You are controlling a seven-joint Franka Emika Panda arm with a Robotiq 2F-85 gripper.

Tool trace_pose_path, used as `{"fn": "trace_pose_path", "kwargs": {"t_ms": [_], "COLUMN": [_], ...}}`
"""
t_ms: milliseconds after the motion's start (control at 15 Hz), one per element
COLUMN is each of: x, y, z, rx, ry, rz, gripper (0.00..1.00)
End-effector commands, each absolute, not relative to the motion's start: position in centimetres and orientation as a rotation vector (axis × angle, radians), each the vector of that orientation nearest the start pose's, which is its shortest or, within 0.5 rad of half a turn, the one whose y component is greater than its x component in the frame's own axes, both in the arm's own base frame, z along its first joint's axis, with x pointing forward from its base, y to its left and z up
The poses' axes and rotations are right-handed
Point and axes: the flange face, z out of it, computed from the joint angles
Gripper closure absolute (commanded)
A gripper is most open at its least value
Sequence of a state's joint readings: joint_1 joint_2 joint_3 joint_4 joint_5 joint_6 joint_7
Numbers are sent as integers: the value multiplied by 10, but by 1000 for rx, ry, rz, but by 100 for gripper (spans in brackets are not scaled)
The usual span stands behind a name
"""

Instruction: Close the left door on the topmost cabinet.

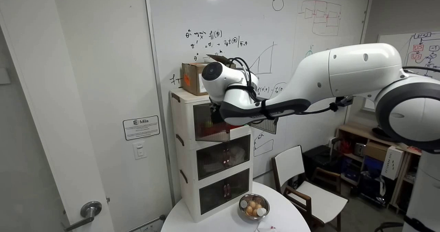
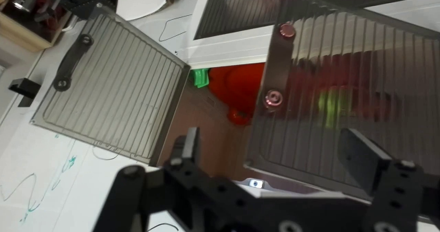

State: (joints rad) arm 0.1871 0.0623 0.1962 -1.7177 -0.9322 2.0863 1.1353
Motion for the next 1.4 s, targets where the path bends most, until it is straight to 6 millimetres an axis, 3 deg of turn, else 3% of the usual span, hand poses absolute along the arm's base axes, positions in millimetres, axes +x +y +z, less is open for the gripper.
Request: {"fn": "trace_pose_path", "kwargs": {"t_ms": [0, 200, 667, 1333], "x": [612, 631, 685, 722], "y": [187, 177, 156, 160], "z": [587, 585, 560, 561], "rx": [-3057, -2907, -2858, -2819], "ry": [608, 610, 607, 478], "rz": [-1265, -1189, -1158, -1227], "gripper": [0, 0, 0, 0]}}
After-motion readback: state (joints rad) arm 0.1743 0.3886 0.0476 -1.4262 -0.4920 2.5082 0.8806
